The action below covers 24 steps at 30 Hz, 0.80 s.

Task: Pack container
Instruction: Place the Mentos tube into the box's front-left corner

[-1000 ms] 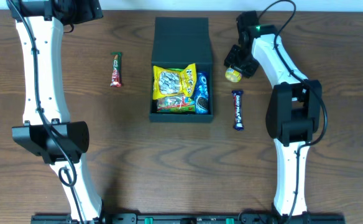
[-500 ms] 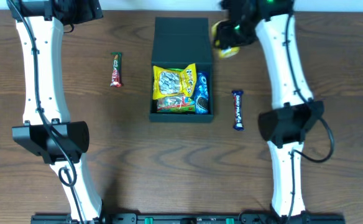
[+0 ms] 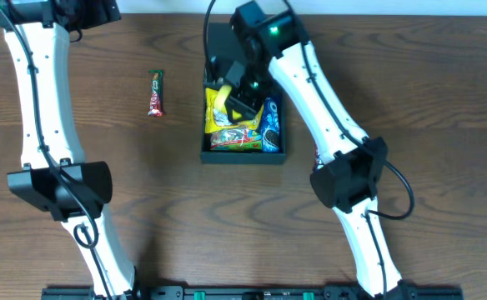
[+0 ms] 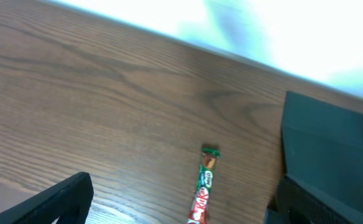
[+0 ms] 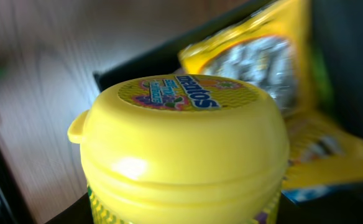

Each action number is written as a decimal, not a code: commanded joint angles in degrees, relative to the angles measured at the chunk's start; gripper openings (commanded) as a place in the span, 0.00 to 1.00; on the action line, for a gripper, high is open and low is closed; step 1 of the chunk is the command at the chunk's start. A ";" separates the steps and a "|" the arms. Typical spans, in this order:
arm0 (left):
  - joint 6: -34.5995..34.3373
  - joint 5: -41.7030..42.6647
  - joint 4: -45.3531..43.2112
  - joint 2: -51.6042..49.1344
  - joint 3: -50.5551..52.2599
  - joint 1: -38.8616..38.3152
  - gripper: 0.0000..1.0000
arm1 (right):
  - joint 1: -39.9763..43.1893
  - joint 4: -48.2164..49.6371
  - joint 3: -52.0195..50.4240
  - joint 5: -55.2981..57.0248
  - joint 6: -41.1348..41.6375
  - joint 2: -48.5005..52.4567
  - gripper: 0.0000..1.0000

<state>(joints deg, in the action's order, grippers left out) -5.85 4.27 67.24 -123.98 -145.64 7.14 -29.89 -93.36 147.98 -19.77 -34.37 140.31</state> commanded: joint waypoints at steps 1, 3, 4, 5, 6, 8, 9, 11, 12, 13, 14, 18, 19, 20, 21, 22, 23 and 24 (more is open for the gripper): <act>1.18 -0.17 -0.04 -0.39 -0.31 0.92 0.95 | -0.15 1.49 -5.05 -0.96 -6.27 -0.37 0.07; 1.18 -0.17 -0.02 -0.39 -0.31 1.05 0.95 | -0.22 3.58 -8.04 -0.76 -6.27 -0.37 0.04; 1.18 -0.17 -0.02 -0.39 -0.31 1.05 0.95 | -0.33 4.66 -9.18 -0.35 -6.27 -0.37 0.03; 1.18 -0.15 -0.02 -0.39 -0.31 1.05 0.95 | -0.55 6.05 -10.36 0.17 -6.27 -0.37 0.03; 1.18 -0.17 -0.02 -0.39 -0.31 1.05 0.95 | -0.81 7.19 -11.19 0.33 -6.36 -0.37 0.02; 1.18 -0.17 -0.02 -0.39 -0.31 1.05 0.95 | -1.55 8.79 -12.20 0.31 -6.54 -0.37 0.02; 1.18 -0.17 -0.02 -0.39 -0.31 1.07 0.95 | -2.10 9.20 -12.52 0.31 -6.95 -0.37 0.02; 1.18 -0.17 -0.02 -0.39 -0.31 1.09 0.95 | -3.26 9.20 -12.83 0.68 -8.55 -0.37 0.02; 1.18 -0.17 -0.02 -0.39 -0.31 1.09 0.95 | -4.02 9.38 -12.85 1.57 -8.61 -0.37 0.01; 1.18 -0.17 -0.04 -0.39 -0.31 1.09 0.95 | -4.63 9.64 -12.87 2.32 -8.92 -0.37 0.02; 1.18 -0.15 -0.04 -0.39 -0.31 1.09 0.95 | -5.11 9.84 -12.90 2.62 -9.66 -0.37 0.03; 1.18 -0.17 -0.07 -0.39 -0.31 1.09 0.95 | -5.55 11.41 -12.90 3.56 -9.60 -0.37 0.99; 1.20 -0.17 -0.09 -0.39 -0.31 1.09 0.95 | -5.55 11.39 -12.90 4.22 -9.46 -0.37 0.99; 1.20 -0.17 -0.17 -0.39 -0.31 1.09 0.95 | -5.46 11.37 -12.90 5.75 -8.90 -0.37 0.99; 1.18 -0.17 -0.24 -0.39 -0.31 1.09 0.95 | -5.40 11.37 -12.90 6.88 -8.33 -0.37 0.99; 1.18 -0.17 -0.26 -0.39 -0.31 1.09 0.95 | -5.38 11.39 -12.90 7.58 -7.93 -0.37 0.99; 1.18 -0.17 -0.26 -0.39 -0.31 1.09 0.95 | -5.31 11.41 -12.90 8.00 -7.89 -0.37 0.99; 1.18 -0.17 -0.26 -0.39 -0.31 1.09 0.95 | -5.31 11.56 -12.90 8.00 -7.89 -0.37 0.99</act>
<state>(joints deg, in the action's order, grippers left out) -5.69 4.29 67.05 -123.98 -145.64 8.03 -35.35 -81.95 135.26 -13.61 -42.87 140.31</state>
